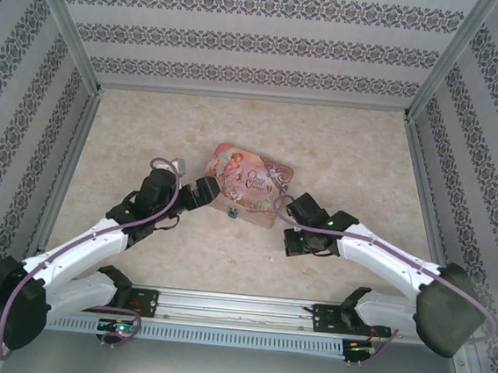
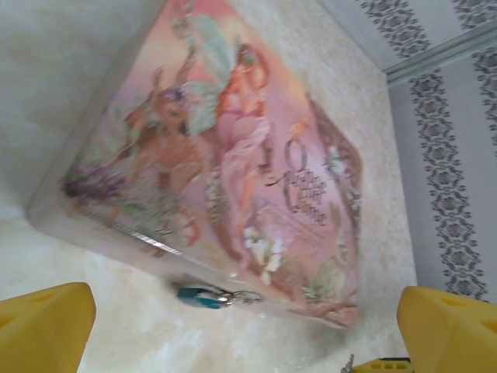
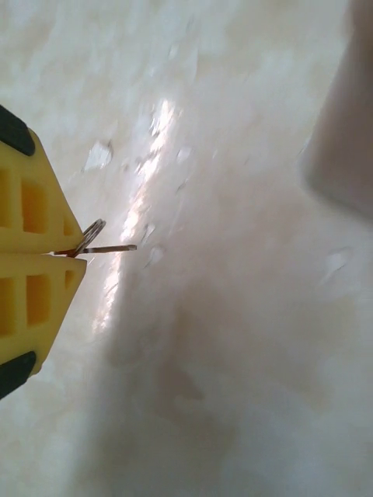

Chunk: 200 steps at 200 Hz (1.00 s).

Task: Unlock a padlock with a key

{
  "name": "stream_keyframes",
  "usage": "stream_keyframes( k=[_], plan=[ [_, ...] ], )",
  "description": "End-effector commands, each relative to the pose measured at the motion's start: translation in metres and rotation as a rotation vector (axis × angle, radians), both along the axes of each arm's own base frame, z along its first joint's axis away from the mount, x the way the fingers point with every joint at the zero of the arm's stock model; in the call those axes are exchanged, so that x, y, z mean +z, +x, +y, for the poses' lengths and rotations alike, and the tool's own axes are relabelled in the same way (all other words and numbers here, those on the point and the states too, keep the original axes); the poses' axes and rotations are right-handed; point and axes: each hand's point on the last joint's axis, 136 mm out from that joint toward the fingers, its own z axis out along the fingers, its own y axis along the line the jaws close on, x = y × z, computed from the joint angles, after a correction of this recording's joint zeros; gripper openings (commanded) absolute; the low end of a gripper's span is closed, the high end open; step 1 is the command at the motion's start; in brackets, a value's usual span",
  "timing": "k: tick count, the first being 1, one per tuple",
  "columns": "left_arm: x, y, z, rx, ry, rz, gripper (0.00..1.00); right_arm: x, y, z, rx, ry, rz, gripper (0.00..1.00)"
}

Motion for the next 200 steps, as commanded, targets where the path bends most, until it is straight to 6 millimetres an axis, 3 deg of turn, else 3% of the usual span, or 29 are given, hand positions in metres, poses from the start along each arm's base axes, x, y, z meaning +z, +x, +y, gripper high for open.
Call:
stream_keyframes(
  k=[1,34,51,90,144,200],
  plan=[
    [0.039,-0.004,-0.016,-0.101,-0.01,-0.087,0.98,0.047,0.024,0.024,0.097,0.133,-0.194,0.0],
    [0.078,-0.004,-0.032,-0.177,-0.066,-0.132,0.91,0.111,0.04,0.049,0.207,0.326,-0.474,0.0],
    [0.087,-0.004,-0.036,-0.193,-0.084,-0.114,0.89,0.141,0.041,0.057,0.268,0.413,-0.63,0.0],
    [0.1,-0.008,-0.049,-0.246,-0.096,-0.073,0.79,0.184,0.037,0.06,0.377,0.482,-0.897,0.0],
    [0.117,-0.02,-0.068,-0.304,-0.106,-0.092,0.7,0.2,0.032,0.069,0.477,0.49,-0.983,0.0],
    [0.138,-0.039,-0.093,-0.493,-0.103,-0.218,0.65,0.205,0.023,0.093,0.589,0.589,-0.896,0.0]
  ],
)
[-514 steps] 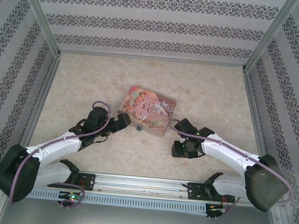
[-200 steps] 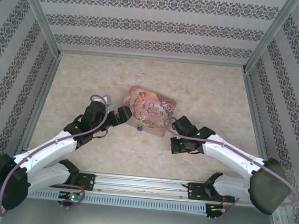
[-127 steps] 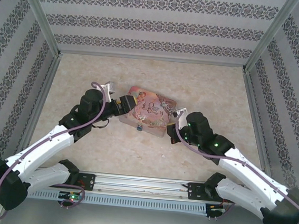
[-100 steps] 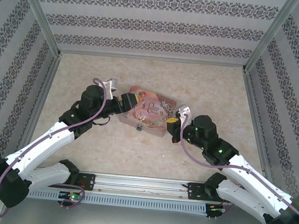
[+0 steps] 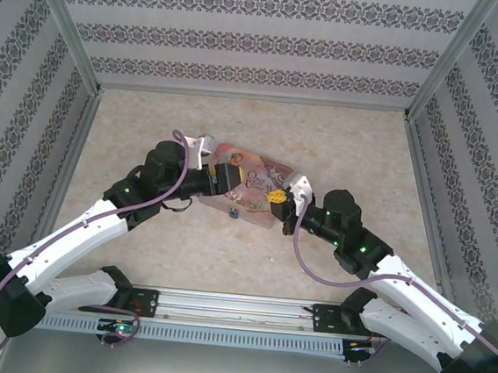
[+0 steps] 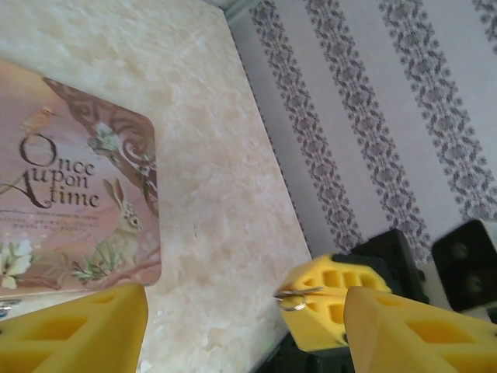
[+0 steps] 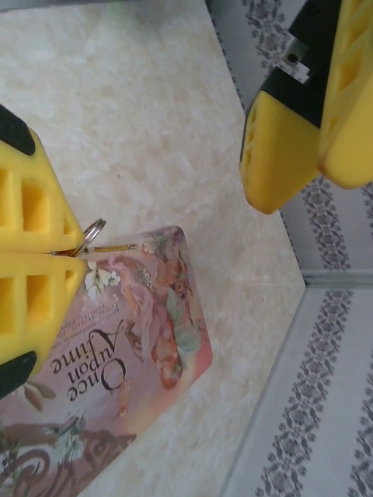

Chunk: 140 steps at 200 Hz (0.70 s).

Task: Unlock a padlock with a key

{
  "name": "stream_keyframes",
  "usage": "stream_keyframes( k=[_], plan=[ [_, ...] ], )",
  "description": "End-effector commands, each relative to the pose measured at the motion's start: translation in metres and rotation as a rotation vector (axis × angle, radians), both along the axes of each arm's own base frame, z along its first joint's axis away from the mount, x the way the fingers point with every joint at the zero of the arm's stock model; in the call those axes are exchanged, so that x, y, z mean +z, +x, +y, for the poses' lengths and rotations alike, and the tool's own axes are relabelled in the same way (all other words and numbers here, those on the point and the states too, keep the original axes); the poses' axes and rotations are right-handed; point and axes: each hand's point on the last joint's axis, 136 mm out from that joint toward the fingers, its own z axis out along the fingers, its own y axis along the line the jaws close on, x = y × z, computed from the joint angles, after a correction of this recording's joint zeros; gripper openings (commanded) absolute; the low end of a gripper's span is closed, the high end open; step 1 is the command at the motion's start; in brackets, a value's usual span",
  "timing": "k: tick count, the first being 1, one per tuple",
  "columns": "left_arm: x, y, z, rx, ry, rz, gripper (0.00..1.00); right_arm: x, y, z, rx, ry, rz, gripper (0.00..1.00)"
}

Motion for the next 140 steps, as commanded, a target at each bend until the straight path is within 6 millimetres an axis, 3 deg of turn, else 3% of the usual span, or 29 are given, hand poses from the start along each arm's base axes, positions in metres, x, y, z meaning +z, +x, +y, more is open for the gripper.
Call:
stream_keyframes(
  k=[1,52,140],
  plan=[
    [0.021,-0.014,-0.014,-0.127,-0.017,-0.107,0.65,0.028,-0.01,0.015,0.117,0.061,-0.026,0.0],
    [0.045,-0.037,-0.022,-0.29,-0.03,-0.273,0.61,0.042,-0.022,0.028,0.258,0.147,0.091,0.0],
    [0.05,-0.044,-0.031,-0.387,-0.028,-0.338,0.52,0.062,-0.033,0.042,0.377,0.217,0.178,0.0]
  ],
)
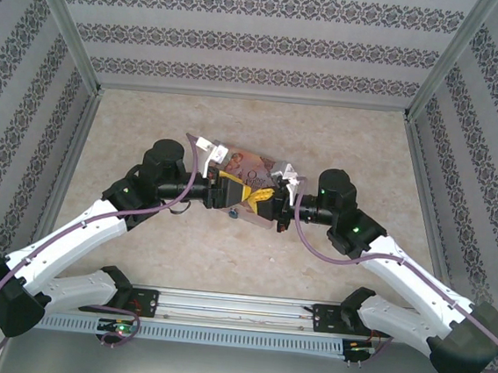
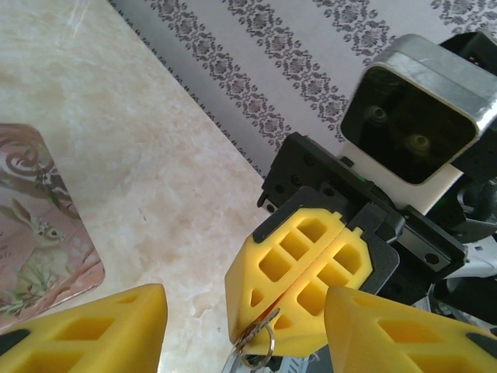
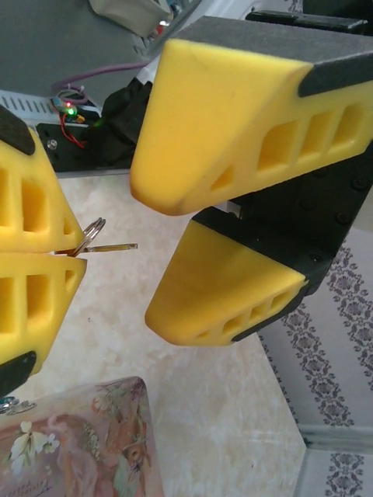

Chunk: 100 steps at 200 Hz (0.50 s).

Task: Unlock a padlock with a key

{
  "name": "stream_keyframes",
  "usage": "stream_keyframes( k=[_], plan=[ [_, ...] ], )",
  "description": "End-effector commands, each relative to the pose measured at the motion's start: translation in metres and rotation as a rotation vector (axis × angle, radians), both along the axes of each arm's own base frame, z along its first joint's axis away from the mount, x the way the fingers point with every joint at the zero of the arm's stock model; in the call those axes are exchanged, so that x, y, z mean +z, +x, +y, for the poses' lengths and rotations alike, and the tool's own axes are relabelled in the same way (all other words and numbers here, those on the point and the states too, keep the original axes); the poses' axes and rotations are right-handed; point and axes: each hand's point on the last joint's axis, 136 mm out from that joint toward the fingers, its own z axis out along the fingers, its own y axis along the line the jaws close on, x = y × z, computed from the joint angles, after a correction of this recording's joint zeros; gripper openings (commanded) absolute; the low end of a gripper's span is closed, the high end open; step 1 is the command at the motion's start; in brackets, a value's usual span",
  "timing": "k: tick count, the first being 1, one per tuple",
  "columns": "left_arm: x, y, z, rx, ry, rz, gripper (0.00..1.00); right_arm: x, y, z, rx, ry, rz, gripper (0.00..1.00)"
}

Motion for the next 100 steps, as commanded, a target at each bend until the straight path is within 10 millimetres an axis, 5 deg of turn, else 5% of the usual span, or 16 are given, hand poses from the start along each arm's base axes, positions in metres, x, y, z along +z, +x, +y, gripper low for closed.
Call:
stream_keyframes(
  k=[1,100],
  plan=[
    [0.0242,-0.0062,-0.0076,-0.06,-0.043,-0.089,0.52,0.0215,-0.0038,0.0026,0.041,0.053,-0.012,0.0],
    [0.022,-0.0052,-0.0125,-0.08,-0.053,-0.071,0.26,0.0222,-0.0014,0.0018,0.018,0.056,-0.004,0.0]
  ],
)
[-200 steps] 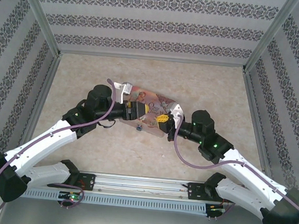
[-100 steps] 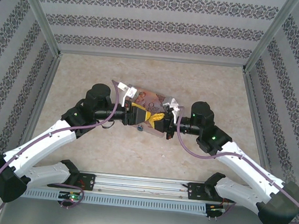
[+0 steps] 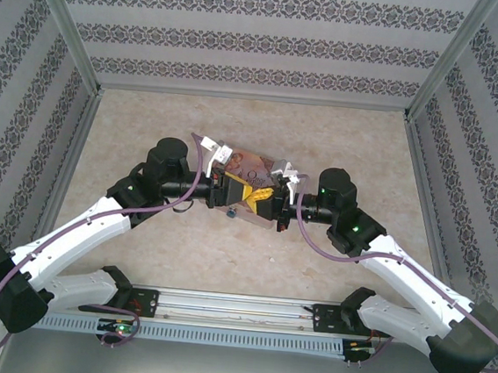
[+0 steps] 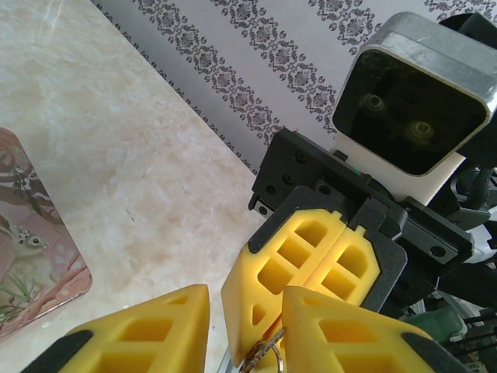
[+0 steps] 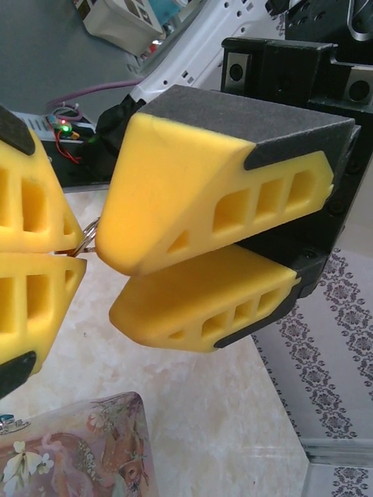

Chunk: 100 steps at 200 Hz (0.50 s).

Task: Unlock a padlock with a key

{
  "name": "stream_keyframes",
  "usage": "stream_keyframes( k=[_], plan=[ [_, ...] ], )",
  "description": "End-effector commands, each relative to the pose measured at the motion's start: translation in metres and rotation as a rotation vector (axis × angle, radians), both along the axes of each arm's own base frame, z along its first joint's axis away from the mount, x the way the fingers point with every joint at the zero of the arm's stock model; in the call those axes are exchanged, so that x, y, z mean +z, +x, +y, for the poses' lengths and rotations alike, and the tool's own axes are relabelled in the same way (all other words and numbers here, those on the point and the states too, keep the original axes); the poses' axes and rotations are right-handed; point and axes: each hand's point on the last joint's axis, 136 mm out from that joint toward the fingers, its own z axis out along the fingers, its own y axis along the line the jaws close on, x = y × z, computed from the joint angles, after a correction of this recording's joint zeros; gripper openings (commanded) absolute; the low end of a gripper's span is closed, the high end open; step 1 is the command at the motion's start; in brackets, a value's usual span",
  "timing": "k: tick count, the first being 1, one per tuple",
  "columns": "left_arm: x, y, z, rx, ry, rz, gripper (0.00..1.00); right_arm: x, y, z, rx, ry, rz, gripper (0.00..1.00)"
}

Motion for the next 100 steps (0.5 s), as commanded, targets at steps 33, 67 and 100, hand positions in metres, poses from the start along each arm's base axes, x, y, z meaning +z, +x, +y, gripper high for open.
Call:
stream_keyframes(
  k=[33,67,100],
  plan=[
    [0.0235,-0.0054,-0.0042,-0.032,-0.046,-0.063,0.19,0.0186,0.0017,0.0006,0.002,0.039,-0.034,0.0],
    [0.023,-0.0061,-0.0034,-0.031,-0.04,-0.068,0.13,0.0202,0.0033,0.0011,-0.004,0.042,-0.034,0.0],
    [0.0228,-0.0065,-0.0031,-0.032,-0.042,-0.068,0.03,0.0207,0.0054,0.0008,-0.015,0.043,-0.032,0.0]
  ],
)
